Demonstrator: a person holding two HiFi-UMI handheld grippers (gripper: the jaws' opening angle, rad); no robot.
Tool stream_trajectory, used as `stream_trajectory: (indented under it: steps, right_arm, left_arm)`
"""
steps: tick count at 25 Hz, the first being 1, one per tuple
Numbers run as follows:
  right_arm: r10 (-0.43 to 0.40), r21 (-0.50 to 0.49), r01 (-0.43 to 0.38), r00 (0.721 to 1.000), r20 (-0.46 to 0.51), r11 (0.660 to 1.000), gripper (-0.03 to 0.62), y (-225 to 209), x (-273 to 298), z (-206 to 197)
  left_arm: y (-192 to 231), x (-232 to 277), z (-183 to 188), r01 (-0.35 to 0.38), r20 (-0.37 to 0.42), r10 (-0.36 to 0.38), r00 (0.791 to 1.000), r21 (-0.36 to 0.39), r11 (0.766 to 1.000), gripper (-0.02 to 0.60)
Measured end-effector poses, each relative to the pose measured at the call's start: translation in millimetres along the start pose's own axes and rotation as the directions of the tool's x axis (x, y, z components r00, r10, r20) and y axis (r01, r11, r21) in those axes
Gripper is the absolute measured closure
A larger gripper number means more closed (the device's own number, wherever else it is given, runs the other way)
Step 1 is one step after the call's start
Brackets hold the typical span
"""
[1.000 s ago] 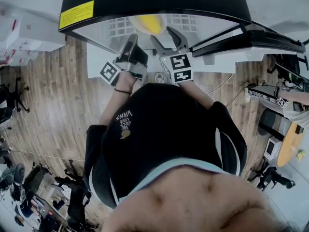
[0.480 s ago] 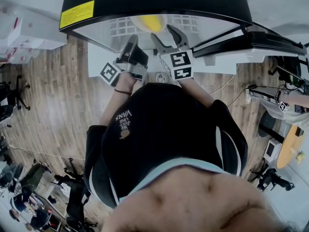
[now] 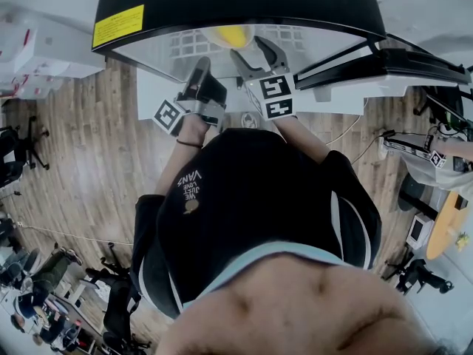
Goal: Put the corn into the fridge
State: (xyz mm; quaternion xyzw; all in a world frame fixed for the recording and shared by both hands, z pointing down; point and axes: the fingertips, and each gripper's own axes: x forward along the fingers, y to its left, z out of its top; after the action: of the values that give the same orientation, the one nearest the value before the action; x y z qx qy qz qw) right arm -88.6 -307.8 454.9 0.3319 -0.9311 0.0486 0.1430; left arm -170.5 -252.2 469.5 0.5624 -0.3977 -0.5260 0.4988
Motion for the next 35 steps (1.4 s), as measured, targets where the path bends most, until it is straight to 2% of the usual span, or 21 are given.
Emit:
stream_trajectory:
  steps: [11, 16, 20, 25, 30, 35]
  right_arm:
    - [0.007, 0.02, -0.007, 1.0, -0.005, 1.0, 0.333, 1.9, -0.2, -1.1]
    - [-0.007, 0.03, 0.007, 1.0, -0.001, 1.0, 0.333, 3.1, -6.7, 0.4]
    - [-0.025, 0.033, 0.025, 1.0, 0.007, 0.999, 0.333, 2.2, -10.1, 1.8]
    - [-0.046, 0.033, 0.046, 0.999, 0.015, 0.998, 0.333, 2.6, -21.2, 1.4]
    - [-0.067, 0.042, 0.066, 0.998, 0.019, 0.997, 0.338, 4.6, -27.0, -0.5]
    - [-0.089, 0.051, 0.088, 0.996, 0.023, 0.995, 0.355, 7.5, -37.0, -3.7]
  left_arm:
    - [-3.4, -1.3, 4.2, 0.008, -0.006, -0.008, 1.0, 0.029, 1.0, 0.563]
    - [-10.1, -0.7, 3.4, 0.01, -0.037, -0.007, 0.999, 0.079, 0.997, 0.563]
    - [-15.7, 2.2, 1.5, 0.015, -0.086, -0.001, 0.996, 0.16, 0.987, 0.563]
    - [-26.7, 1.6, -6.2, 0.042, -0.152, 0.006, 0.988, 0.314, 0.949, 0.563]
    - [-30.9, 0.1, -4.7, 0.057, -0.183, 0.015, 0.983, 0.385, 0.921, 0.563]
    - [-32.3, -5.6, -9.5, 0.069, -0.227, 0.056, 0.972, 0.508, 0.859, 0.563]
